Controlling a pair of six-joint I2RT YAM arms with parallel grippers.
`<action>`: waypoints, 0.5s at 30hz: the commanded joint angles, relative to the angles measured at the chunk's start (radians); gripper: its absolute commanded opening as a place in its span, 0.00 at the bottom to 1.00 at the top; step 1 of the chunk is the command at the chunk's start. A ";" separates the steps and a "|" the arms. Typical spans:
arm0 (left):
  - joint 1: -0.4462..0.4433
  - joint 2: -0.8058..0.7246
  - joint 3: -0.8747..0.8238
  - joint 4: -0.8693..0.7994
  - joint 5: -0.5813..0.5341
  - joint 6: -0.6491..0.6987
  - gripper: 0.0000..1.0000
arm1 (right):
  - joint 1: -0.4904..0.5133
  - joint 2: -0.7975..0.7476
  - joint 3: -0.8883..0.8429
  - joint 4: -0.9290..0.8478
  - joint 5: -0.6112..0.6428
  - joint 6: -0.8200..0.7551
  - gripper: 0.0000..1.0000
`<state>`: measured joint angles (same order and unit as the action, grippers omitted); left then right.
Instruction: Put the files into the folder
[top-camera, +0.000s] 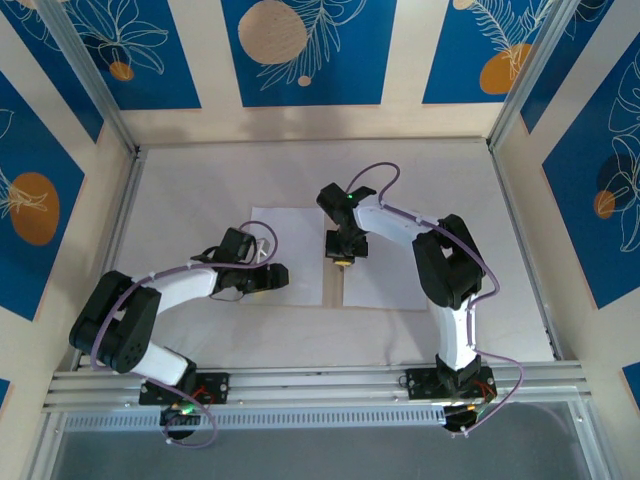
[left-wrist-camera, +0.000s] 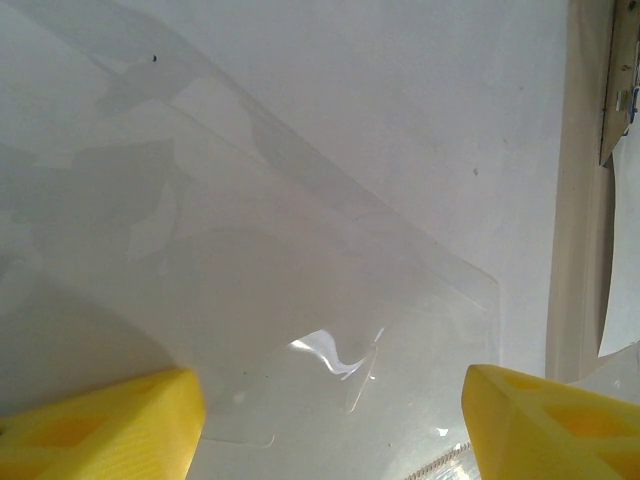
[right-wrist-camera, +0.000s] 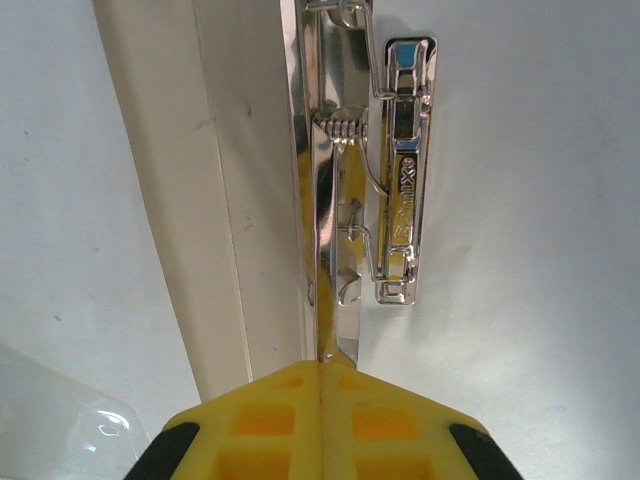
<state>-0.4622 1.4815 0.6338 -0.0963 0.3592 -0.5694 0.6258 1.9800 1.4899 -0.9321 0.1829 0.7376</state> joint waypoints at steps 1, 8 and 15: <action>0.006 0.037 -0.014 -0.078 -0.009 -0.004 0.72 | -0.011 0.028 -0.014 -0.059 0.039 0.001 0.07; 0.007 0.041 -0.013 -0.079 -0.006 -0.004 0.71 | 0.004 0.046 -0.004 -0.086 0.090 -0.011 0.06; 0.007 0.042 -0.013 -0.079 -0.006 -0.004 0.72 | 0.016 0.065 -0.008 -0.097 0.119 -0.012 0.06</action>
<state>-0.4622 1.4834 0.6357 -0.0963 0.3630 -0.5701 0.6453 1.9999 1.5036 -0.9554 0.2325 0.7307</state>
